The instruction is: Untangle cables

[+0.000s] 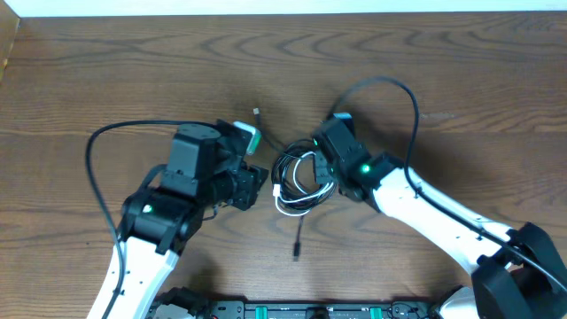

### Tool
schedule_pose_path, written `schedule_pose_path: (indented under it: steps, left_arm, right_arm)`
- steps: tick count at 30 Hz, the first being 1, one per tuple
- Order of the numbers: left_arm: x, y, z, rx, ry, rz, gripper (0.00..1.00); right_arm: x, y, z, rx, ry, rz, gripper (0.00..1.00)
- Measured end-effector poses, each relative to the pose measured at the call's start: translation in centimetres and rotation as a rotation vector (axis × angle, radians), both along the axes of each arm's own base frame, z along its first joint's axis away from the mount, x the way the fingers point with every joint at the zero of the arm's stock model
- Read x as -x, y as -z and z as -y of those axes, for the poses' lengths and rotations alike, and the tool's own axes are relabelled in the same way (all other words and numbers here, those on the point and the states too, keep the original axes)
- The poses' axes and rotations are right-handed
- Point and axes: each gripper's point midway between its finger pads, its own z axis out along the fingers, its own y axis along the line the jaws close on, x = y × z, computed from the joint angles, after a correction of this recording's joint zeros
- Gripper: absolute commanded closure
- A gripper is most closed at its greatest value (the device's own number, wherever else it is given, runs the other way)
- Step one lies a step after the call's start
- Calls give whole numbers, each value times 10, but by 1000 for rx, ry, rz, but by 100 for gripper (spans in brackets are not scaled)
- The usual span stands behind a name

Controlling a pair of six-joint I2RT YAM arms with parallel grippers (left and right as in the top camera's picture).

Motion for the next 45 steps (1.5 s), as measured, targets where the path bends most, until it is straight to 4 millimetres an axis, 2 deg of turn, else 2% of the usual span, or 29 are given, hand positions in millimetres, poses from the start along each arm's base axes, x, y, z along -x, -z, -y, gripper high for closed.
schedule_pose_path:
  steps: [4, 10, 13, 22, 31, 36, 38, 39, 40, 41, 42, 45]
  left_arm:
    - [-1, 12, 17, -6, 51, -35, 55]
    - [-8, 16, 46, 7, 129, -6, 55]
    - [-12, 8, 57, 31, 154, 41, 49]
    - [-35, -20, 71, 97, 159, 191, 26]
    - [-56, -46, 81, 103, 202, 370, 24]
    - [-69, -38, 87, 39, 271, 437, 24]
    - [-76, -29, 91, 5, 307, 456, 39]
    - [-79, -26, 93, -4, 317, 464, 52]
    - [-82, -25, 95, -10, 327, 479, 72]
    - [-86, -26, 97, -9, 333, 496, 85]
    - [-89, -27, 100, -7, 340, 516, 92]
    - [-94, -40, 106, 3, 355, 586, 93]
  right_arm:
    - [-10, -46, -14, 42, -142, 45, 99]
    - [-13, -91, -17, 92, -249, 75, 99]
    - [-12, -105, -17, 105, -270, 83, 99]
    - [-12, -153, -15, 116, -298, 120, 99]
    - [-5, -177, -9, 112, -311, 149, 99]
    - [10, -199, 0, 89, -329, 183, 99]
    - [20, -214, 4, 67, -348, 211, 99]
    - [25, -221, 6, 52, -357, 225, 99]
    - [30, -227, 7, 39, -369, 234, 99]
    - [35, -232, 9, 29, -377, 243, 99]
    - [40, -237, 11, 22, -384, 250, 99]
    - [54, -247, 20, 10, -401, 261, 99]
